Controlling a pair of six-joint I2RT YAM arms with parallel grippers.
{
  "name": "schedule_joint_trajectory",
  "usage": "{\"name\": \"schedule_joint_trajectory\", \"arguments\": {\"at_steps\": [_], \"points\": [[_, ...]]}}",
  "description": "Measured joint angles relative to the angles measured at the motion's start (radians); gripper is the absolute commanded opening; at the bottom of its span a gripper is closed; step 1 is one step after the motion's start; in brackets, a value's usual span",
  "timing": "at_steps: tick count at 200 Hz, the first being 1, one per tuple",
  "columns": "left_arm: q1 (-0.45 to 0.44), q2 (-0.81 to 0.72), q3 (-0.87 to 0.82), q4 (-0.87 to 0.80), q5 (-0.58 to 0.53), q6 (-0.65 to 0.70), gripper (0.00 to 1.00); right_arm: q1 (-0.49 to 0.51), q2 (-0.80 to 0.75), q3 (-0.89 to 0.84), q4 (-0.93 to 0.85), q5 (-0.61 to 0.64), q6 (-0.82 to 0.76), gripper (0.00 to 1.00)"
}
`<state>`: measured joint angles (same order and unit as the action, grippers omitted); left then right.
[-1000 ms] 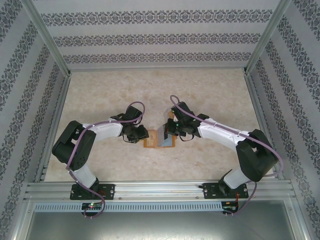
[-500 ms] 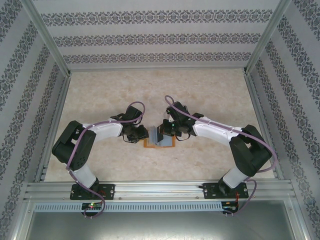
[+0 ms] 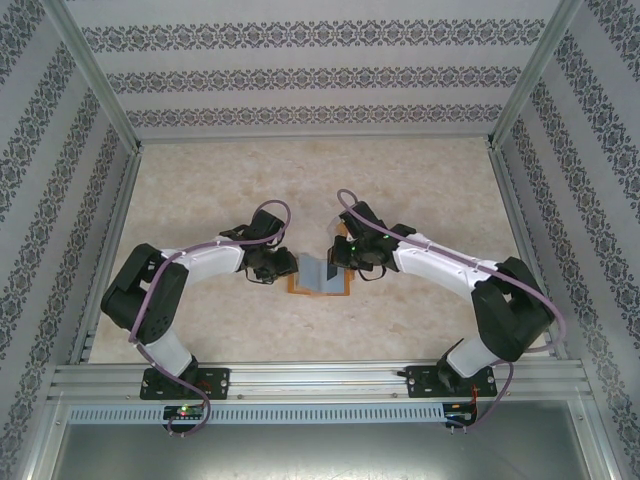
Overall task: Put the credit cards into the card holder
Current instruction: Flip over the card slot in the card holder.
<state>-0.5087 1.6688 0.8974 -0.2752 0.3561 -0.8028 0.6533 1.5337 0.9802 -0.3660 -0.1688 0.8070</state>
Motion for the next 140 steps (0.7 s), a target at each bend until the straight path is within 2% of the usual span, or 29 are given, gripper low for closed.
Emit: {"name": "schedule_joint_trajectory", "arguments": {"at_steps": [70,140], "points": [[-0.045,-0.009,0.089,-0.044,-0.005,0.055,0.41,-0.015,-0.016,-0.031,0.0,0.003,0.001,0.01],[-0.075,-0.008,0.129,-0.08,-0.047,0.075,0.46,-0.019,-0.036,-0.06,0.014,0.0,0.003,0.01]]}}
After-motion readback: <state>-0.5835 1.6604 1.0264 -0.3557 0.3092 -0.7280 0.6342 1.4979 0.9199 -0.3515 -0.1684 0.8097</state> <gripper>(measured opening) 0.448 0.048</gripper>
